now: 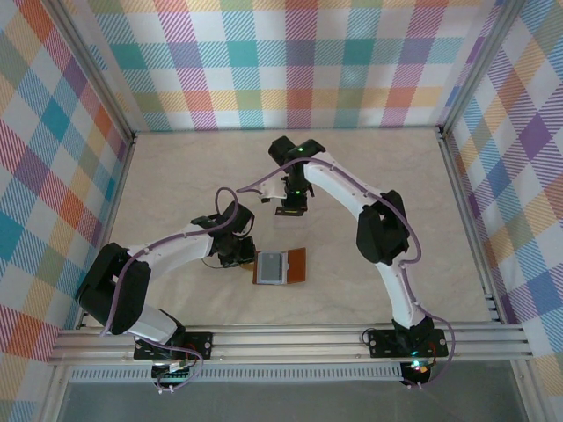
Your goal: Take the credit cards out of the card holder
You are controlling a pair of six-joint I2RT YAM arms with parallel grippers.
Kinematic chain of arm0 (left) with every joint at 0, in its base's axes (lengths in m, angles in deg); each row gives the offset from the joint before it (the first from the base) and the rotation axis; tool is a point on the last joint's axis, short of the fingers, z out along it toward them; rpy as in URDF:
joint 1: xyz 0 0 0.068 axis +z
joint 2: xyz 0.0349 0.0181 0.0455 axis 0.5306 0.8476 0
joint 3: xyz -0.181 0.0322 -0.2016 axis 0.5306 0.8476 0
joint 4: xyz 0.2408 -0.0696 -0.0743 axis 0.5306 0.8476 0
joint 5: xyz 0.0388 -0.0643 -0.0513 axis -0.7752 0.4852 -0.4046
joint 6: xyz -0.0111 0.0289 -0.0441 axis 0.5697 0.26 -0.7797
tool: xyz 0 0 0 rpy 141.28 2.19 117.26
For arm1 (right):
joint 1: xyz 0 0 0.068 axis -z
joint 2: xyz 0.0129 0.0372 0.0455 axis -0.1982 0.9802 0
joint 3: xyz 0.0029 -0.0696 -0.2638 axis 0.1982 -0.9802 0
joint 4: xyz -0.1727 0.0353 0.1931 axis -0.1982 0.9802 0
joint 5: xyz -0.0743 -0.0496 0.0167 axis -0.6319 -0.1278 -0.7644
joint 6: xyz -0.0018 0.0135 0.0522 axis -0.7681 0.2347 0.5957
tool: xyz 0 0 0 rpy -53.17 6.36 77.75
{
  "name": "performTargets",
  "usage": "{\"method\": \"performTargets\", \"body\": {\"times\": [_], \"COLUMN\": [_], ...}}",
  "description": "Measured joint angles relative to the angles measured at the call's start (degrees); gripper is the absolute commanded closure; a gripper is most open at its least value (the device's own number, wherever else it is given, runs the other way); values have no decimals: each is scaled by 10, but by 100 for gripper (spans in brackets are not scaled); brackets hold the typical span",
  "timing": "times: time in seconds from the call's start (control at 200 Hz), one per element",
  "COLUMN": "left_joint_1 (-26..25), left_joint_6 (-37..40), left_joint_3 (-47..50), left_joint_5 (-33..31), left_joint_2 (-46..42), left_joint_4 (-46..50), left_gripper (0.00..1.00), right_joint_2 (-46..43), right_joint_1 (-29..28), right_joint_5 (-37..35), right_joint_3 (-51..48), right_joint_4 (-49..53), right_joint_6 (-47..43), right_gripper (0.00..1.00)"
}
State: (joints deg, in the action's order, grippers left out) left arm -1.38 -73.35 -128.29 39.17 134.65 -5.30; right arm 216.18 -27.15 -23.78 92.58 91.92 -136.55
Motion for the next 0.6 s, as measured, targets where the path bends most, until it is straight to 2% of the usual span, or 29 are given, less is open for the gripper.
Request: {"method": "performTargets", "body": {"times": [0.29, 0.42, 0.6], "left_joint_1": [2, 2, 2], "left_joint_6": [0, 0, 0], "left_joint_3": [6, 6, 7], "left_joint_5": [0, 0, 0], "left_joint_2": [0, -3, -4], "left_joint_4": [0, 0, 0], "left_gripper": [85, 85, 85], "right_joint_2": [23, 35, 42], "right_joint_1": [1, 1, 2], "right_joint_5": [4, 4, -2], "right_joint_3": [8, 13, 13], "right_joint_4": [14, 16, 3], "right_joint_6": [0, 1, 1], "right_gripper": [100, 84, 77]}}
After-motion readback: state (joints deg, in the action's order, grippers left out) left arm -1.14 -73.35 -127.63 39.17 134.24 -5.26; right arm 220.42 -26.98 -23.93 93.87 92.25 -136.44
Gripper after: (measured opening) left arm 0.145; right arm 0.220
